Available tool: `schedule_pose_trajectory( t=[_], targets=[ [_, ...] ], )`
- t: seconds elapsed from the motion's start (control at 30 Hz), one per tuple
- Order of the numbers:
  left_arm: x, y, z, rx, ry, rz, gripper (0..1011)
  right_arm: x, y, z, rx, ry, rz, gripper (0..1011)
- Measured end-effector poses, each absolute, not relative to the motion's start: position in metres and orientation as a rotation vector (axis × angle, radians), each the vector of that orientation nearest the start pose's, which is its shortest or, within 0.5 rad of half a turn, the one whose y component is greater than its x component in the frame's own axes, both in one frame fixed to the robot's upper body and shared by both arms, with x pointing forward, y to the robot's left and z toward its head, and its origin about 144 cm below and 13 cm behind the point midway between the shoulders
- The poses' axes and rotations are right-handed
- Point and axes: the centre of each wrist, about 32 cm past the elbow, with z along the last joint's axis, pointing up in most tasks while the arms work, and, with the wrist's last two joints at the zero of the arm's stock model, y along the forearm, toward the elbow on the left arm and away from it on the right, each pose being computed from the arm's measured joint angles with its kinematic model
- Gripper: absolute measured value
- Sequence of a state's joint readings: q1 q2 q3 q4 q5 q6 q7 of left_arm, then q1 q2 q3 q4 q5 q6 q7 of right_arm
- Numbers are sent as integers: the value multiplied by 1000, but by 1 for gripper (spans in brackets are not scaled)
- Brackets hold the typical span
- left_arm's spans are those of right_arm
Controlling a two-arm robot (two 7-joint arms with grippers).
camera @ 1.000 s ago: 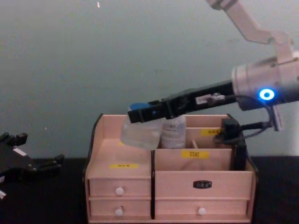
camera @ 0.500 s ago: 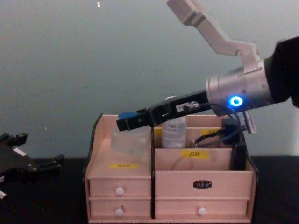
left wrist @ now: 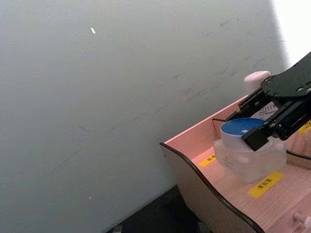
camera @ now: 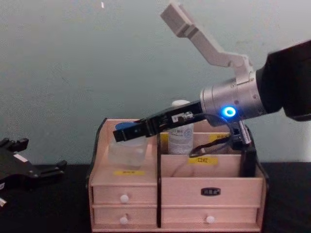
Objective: Pick up the facial cleanser and watermelon frost from the table and place them into the tiered storage box.
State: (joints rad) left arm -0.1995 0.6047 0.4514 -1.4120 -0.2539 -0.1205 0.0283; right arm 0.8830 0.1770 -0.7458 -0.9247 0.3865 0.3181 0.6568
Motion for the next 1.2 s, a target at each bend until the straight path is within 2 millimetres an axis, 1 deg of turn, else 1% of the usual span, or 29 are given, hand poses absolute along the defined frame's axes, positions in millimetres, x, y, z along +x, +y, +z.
schedule_pose_trajectory(
  t=[0.33,0.83,0.9,1.0,1.1,1.13,1.2],
  targets=[
    [489,310,1140,304,-285,1248,1001,653,-139,1254,-410,78,-521,715],
    [489,310,1140,304,-285,1248,1001,654,-138,1254,-409,75,-525,715],
    [489,310,1140,304,-285,1248,1001,654,-138,1253,-410,76,-525,728],
    [489,310,1140,304,-285,1248,1001,654,-138,1253,-409,76,-525,824],
    [489,310,1140,304,-285,1248,1001,654,-138,1253,-409,77,-525,892],
    [489,310,1140,304,-285,1248,1001,653,-138,1253,-409,77,-525,941],
    [489,310,1140,304,-285,1248,1001,653,-138,1253,-409,77,-525,967]
  ],
)
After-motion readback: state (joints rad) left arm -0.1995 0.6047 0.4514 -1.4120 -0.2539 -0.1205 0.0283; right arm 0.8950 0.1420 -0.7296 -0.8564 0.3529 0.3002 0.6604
